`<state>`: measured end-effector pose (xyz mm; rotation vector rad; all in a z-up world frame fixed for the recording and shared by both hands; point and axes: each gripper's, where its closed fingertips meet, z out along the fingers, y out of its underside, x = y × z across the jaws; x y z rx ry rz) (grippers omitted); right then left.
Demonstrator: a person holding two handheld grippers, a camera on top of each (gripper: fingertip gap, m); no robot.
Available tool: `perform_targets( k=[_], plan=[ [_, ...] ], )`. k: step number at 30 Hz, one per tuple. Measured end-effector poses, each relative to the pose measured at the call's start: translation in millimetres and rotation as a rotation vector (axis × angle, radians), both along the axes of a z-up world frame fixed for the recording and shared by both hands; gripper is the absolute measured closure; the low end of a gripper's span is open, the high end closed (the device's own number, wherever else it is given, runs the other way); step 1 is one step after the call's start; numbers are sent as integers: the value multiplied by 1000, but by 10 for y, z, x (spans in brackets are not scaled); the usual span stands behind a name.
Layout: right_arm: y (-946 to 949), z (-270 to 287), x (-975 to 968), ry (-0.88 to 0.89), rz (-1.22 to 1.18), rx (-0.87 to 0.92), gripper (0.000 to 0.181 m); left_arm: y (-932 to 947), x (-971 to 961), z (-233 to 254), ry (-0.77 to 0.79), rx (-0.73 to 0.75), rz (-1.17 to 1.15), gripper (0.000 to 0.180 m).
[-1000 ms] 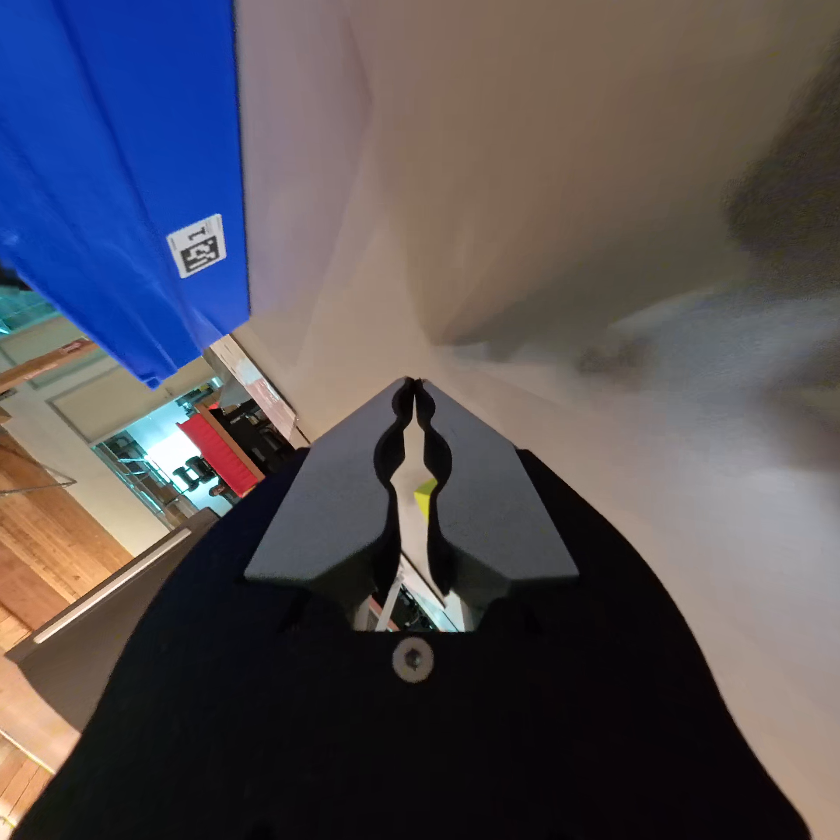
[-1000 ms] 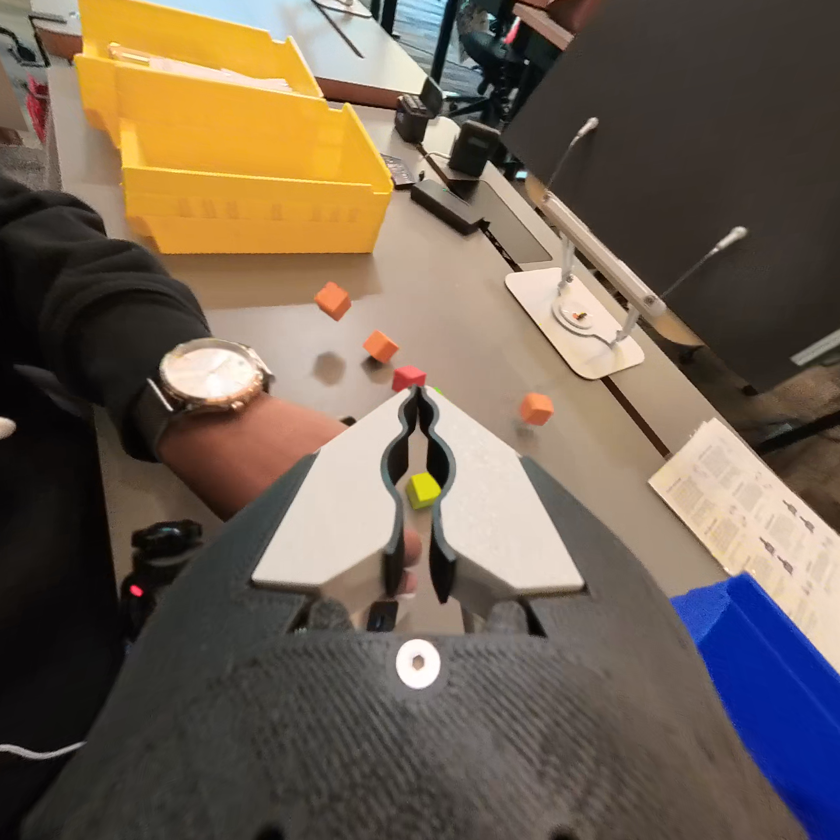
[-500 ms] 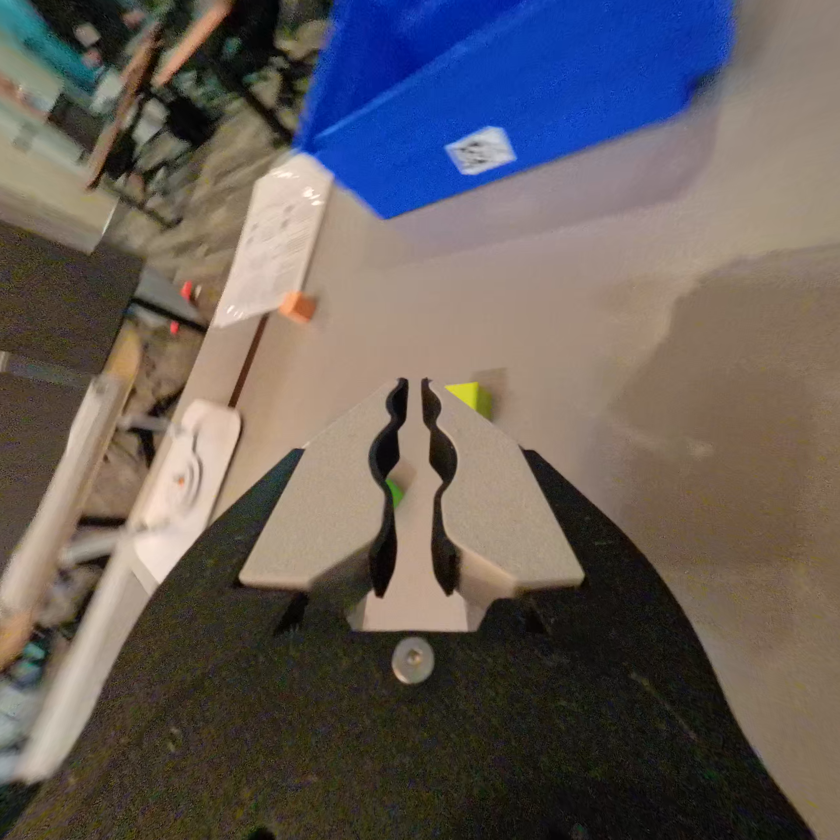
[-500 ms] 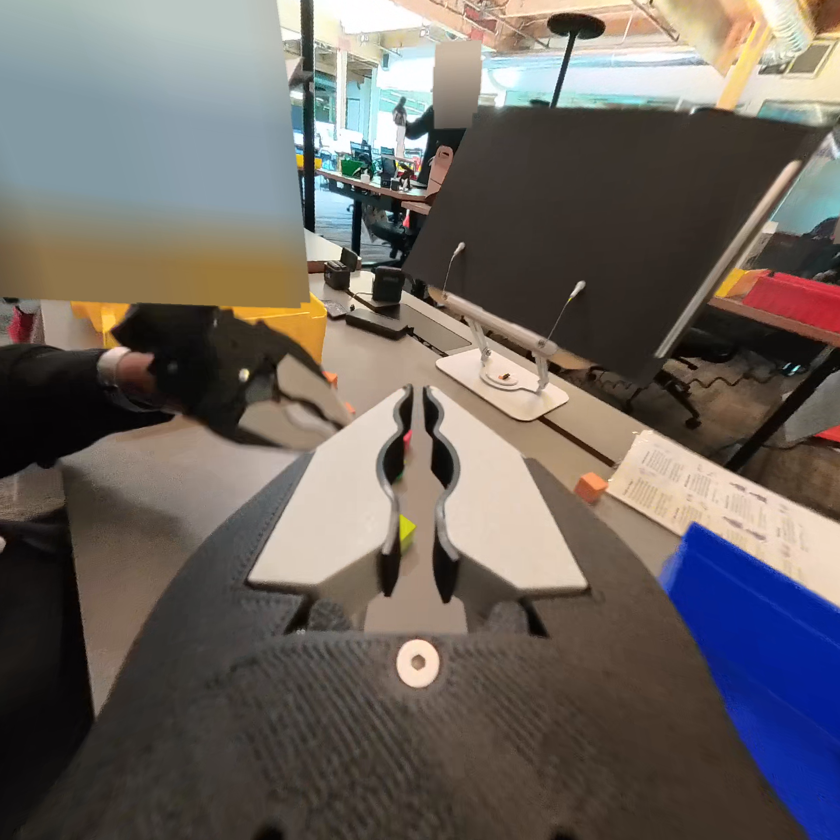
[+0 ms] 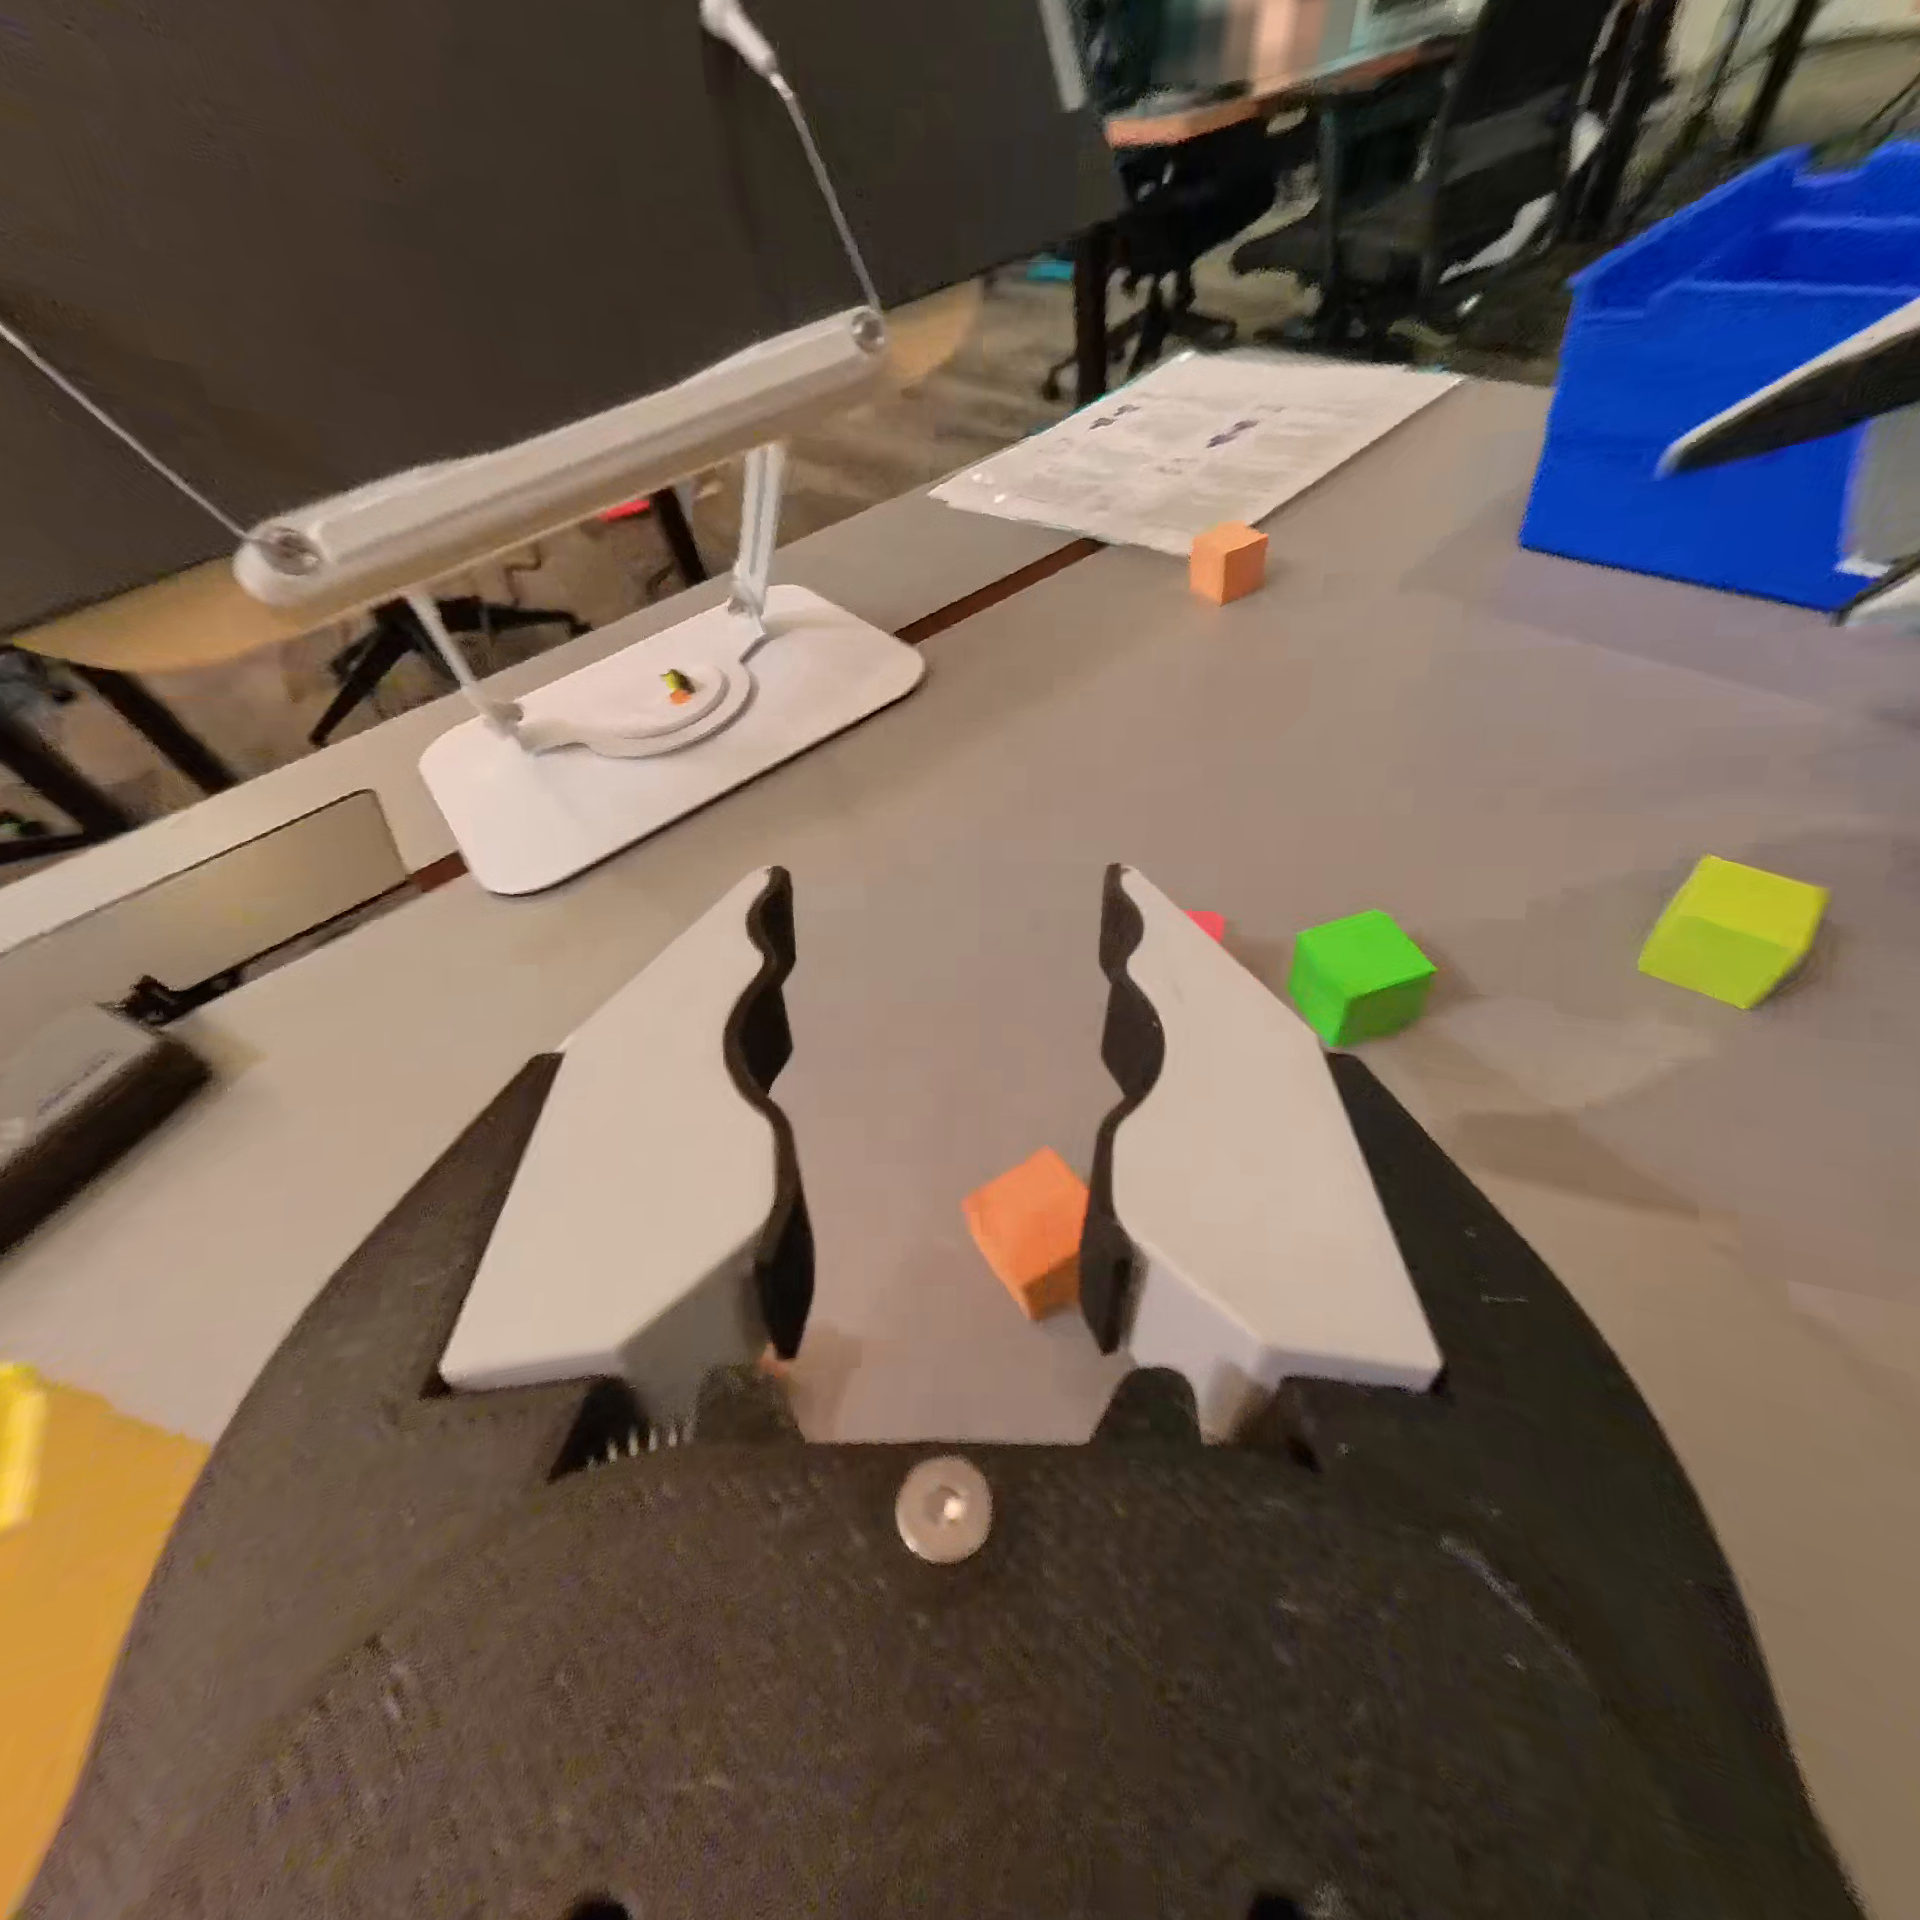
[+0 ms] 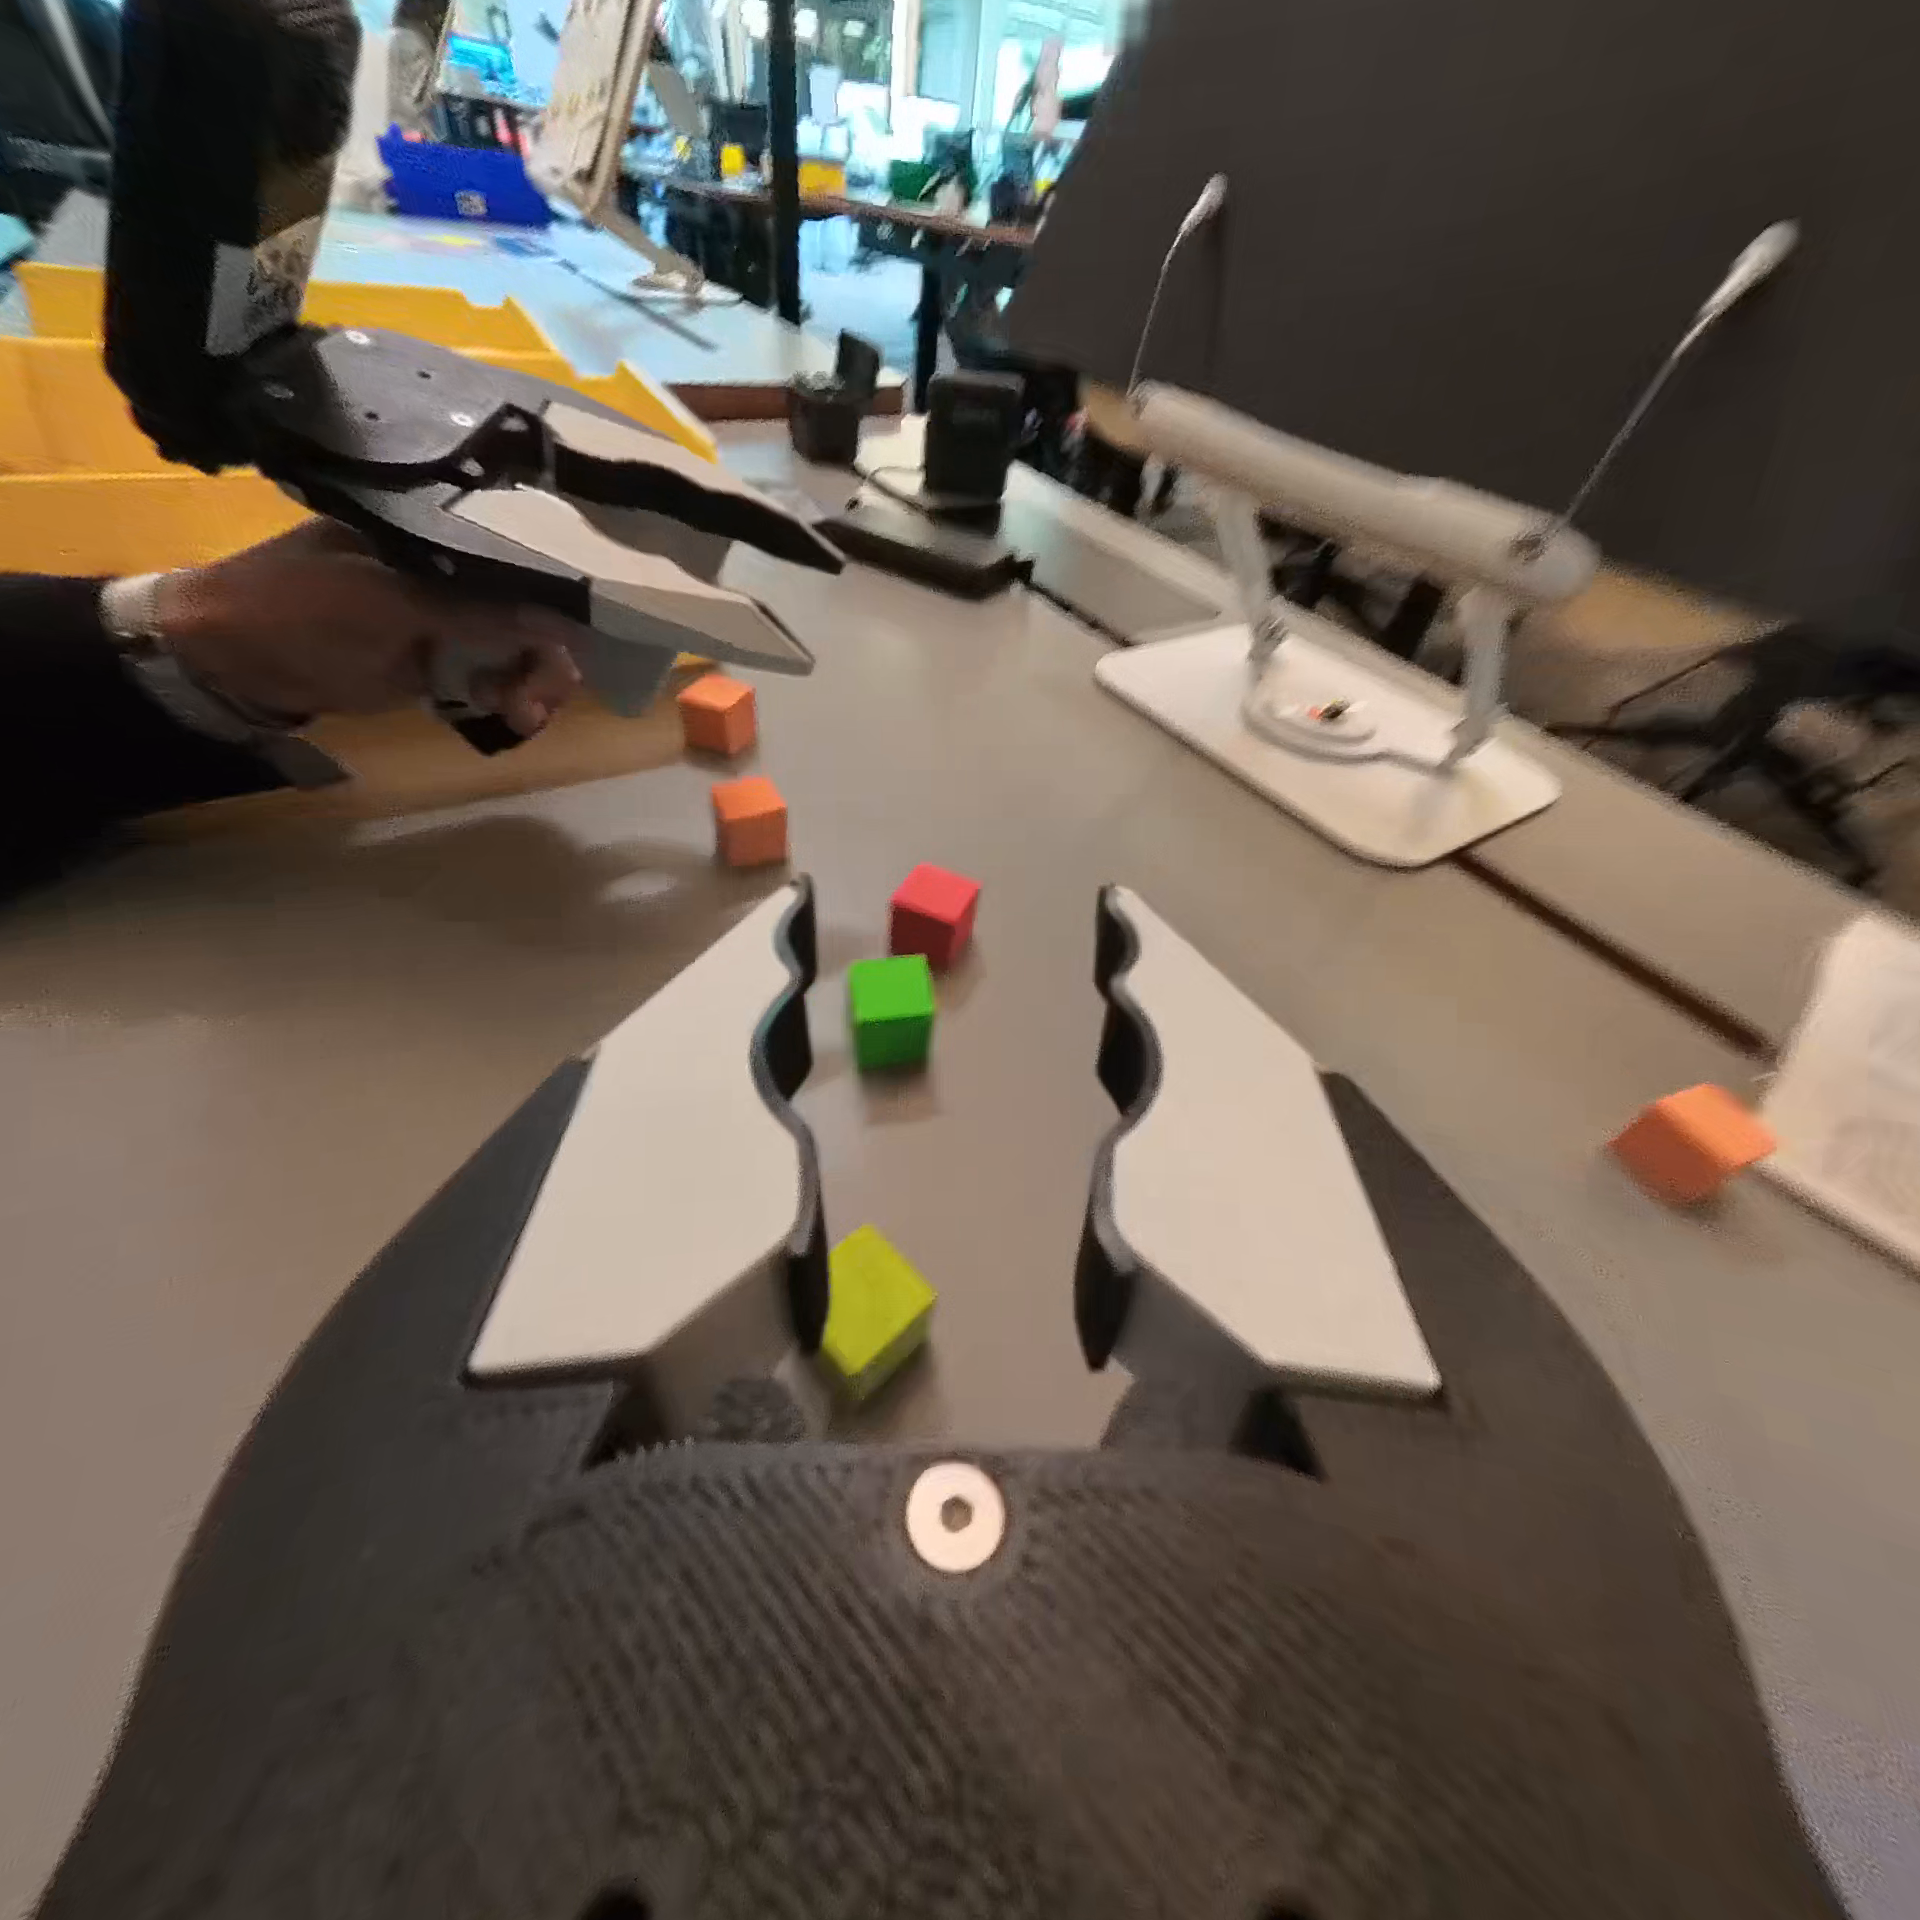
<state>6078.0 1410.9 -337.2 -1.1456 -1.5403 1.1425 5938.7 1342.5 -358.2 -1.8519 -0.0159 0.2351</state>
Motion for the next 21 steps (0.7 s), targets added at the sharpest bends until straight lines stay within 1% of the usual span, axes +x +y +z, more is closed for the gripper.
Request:
perform_targets(
  k=[1,2,4,7,8,9,11,14,18,19,20,21],
  plan=[
    [-63,-76,20,-29,19,-24,123,-30,69,-59,-12,13,-20,126],
    [-113,-114,47,-42,33,-20,124,-46,143,-90,-9,0,-48,126],
    [-136,-140,83,-46,34,41,122,-49,227,-58,33,-9,-77,124],
    [-245,-286,182,-158,120,79,98,-25,365,-86,15,-19,-122,124],
    [-265,-384,242,-223,147,79,96,-15,413,-129,-3,-40,-141,122],
    [-253,-468,300,-277,158,87,96,-7,449,-177,-13,-62,-155,119],
    [-201,-530,363,-296,167,92,103,1,456,-257,-13,-100,-156,116],
    [-129,-639,437,-342,184,28,107,-9,445,-314,-36,-137,-156,115],
    [-80,-820,479,-404,201,13,120,-47,437,-304,-77,-151,-163,123],
    [-97,-871,478,-422,213,8,122,-67,432,-326,-95,-172,-166,129],
    [-103,-922,474,-441,217,8,127,-85,418,-354,-118,-194,-163,131],
    [-102,-969,463,-458,215,15,137,-104,398,-381,-143,-215,-157,131]
  ],
)
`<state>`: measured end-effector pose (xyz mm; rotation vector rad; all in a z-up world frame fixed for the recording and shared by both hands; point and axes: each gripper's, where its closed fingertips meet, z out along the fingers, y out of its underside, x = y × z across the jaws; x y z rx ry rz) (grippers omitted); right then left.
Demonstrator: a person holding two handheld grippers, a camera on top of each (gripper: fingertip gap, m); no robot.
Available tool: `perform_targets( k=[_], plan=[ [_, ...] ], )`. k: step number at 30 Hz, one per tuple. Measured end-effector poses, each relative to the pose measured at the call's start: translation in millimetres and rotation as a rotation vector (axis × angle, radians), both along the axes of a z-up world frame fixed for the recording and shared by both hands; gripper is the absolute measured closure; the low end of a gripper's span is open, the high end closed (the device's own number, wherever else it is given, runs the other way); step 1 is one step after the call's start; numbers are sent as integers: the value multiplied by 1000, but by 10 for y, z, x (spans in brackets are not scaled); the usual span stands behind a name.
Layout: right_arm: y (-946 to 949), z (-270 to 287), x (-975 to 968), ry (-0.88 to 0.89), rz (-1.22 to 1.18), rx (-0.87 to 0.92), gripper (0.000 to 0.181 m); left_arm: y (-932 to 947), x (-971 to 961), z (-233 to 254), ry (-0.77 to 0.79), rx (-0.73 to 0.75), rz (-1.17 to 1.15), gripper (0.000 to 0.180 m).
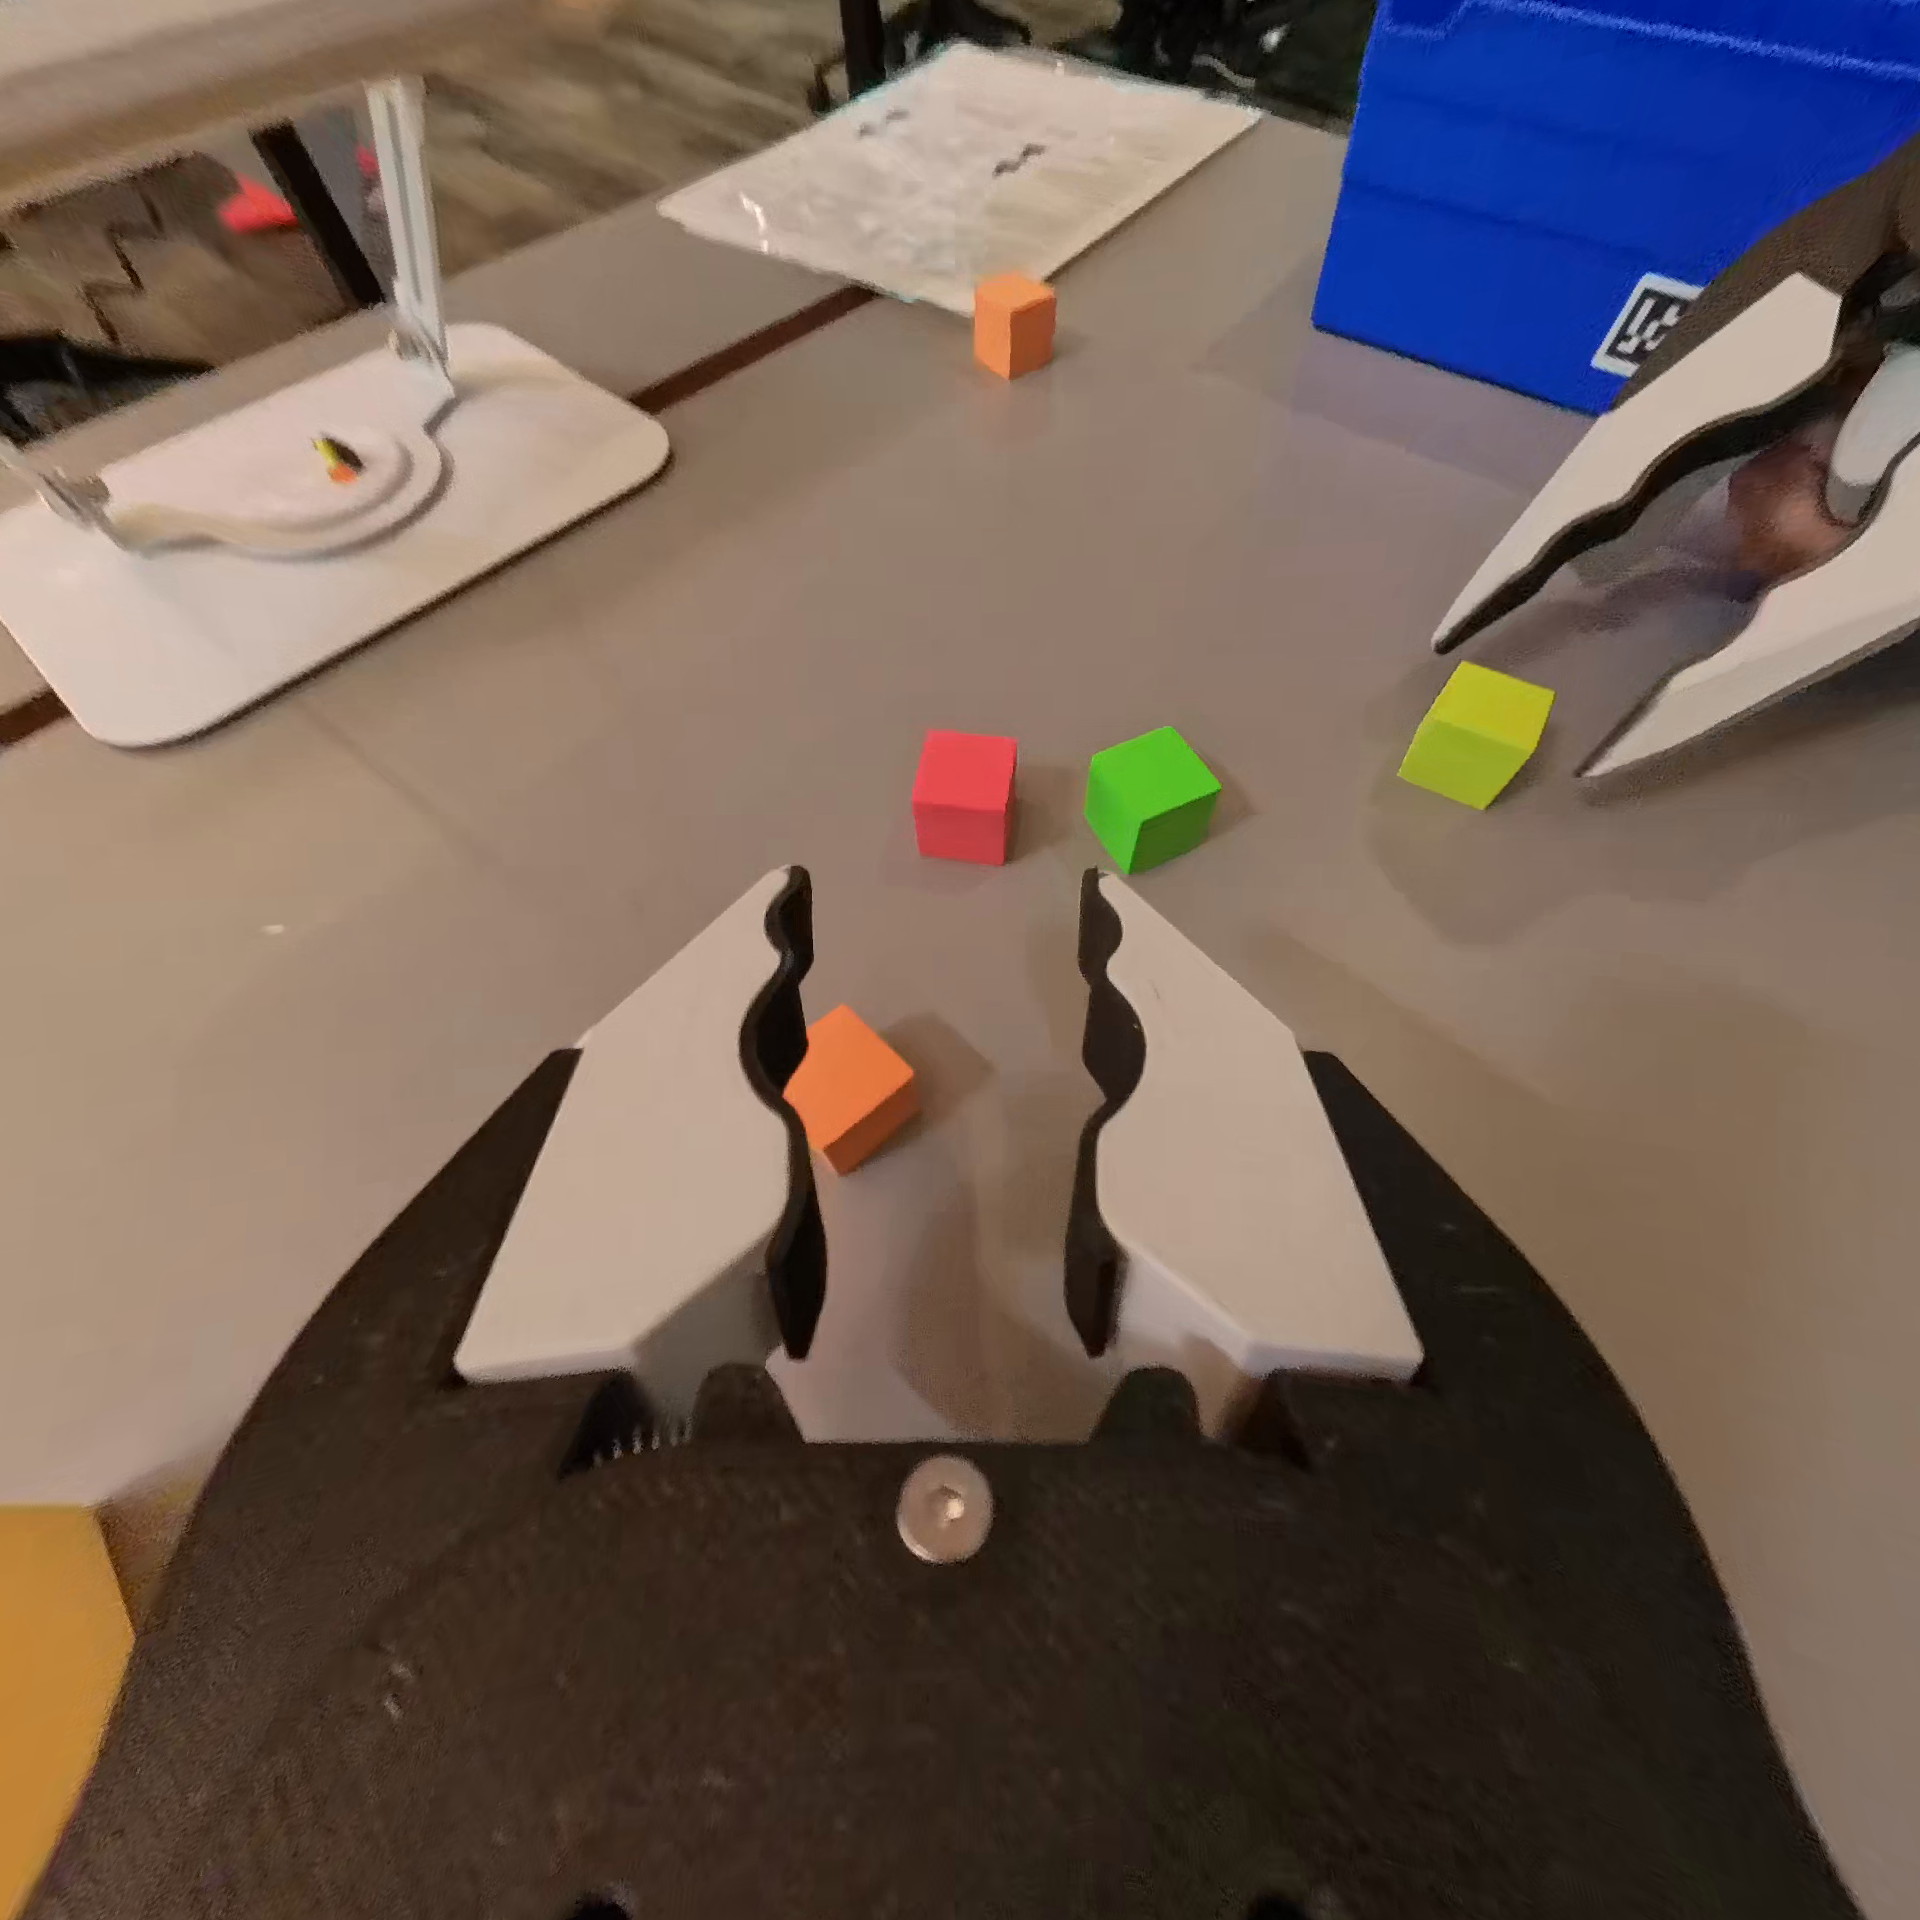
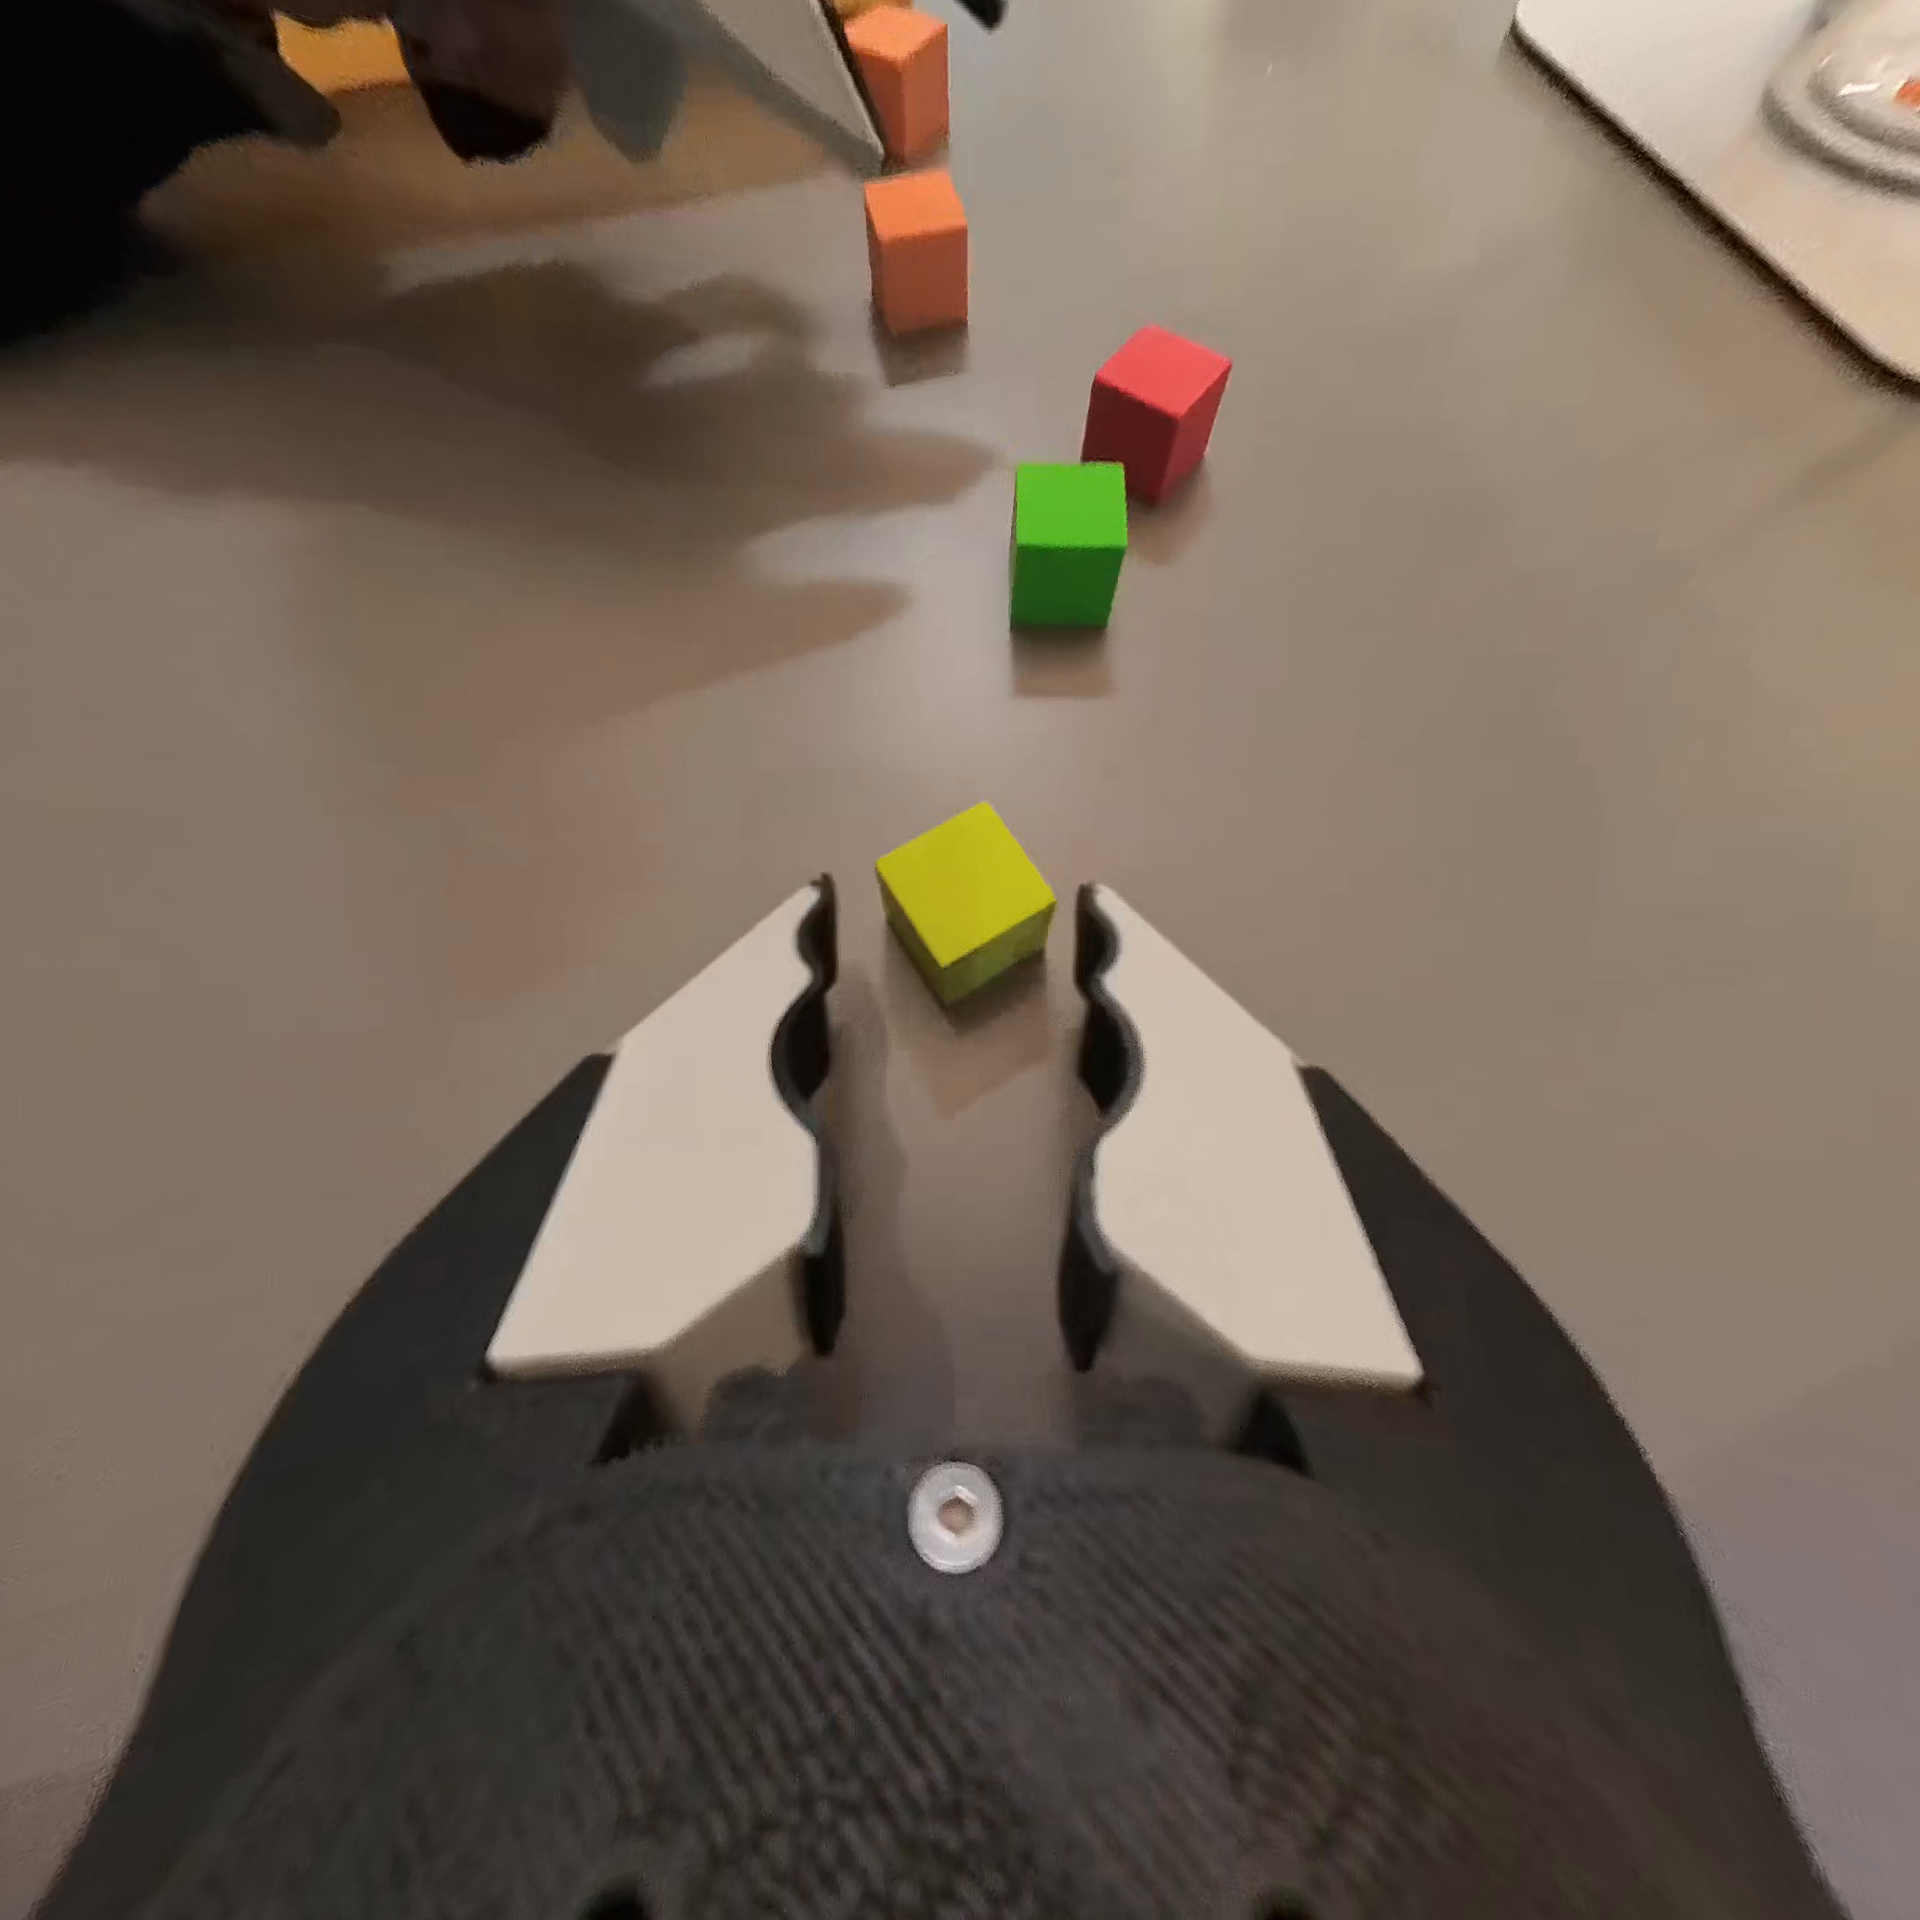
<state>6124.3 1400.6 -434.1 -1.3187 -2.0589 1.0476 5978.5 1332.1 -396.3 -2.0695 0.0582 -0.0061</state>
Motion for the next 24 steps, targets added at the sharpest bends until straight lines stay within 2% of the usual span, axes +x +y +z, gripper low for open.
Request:
perform_targets(
  k=[1,4,8,14,18,24],
  plan=[
    [0,-29,-16,-7,-1,11,149,-20,-15,-26,-22,-21,3,131],
    [3,31,-136,52,-29,13,151,-74,-82,-106,-45,-82,24,128],
    [-5,269,-390,195,-94,-63,151,-136,-184,-236,22,-157,62,121],
    [-30,361,-810,208,-120,53,151,-257,-247,-392,-35,-228,79,117],
    [-148,342,-997,151,-83,106,151,-255,-302,-428,-36,-228,98,124],
    [-156,365,-971,171,-97,126,151,-226,-259,-424,-21,-221,80,149]
  ],
)
